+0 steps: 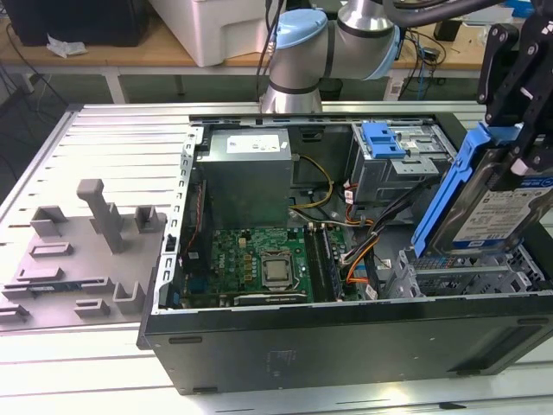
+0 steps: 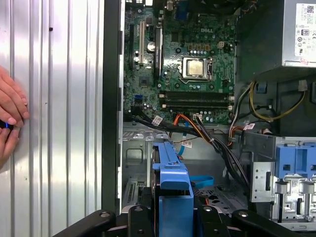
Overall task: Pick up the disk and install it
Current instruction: 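Insert the disk into the insertion slot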
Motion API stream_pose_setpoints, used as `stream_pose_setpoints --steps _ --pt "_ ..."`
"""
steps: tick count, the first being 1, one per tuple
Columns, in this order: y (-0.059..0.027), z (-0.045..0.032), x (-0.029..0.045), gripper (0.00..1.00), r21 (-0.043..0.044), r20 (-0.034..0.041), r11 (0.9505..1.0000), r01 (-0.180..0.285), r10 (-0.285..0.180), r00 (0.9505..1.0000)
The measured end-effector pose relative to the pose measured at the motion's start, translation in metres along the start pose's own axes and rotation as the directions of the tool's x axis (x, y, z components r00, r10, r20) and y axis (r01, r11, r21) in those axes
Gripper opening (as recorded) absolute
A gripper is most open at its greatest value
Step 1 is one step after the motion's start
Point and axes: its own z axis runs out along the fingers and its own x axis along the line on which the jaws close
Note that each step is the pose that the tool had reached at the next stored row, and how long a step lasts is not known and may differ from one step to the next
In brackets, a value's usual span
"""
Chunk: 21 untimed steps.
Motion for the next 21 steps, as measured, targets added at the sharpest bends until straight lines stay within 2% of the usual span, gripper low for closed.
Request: stream_pose_setpoints --steps 11,21 --pt "0.0000 0.0046 -0.0002 0.36 0.0005 -0.0002 0.9999 -0.011 0.011 0.9999" --pt "0.0003 0.0055 -0.0006 0.36 0.0007 0.0000 0.9999 -0.015 0.015 0.9999"
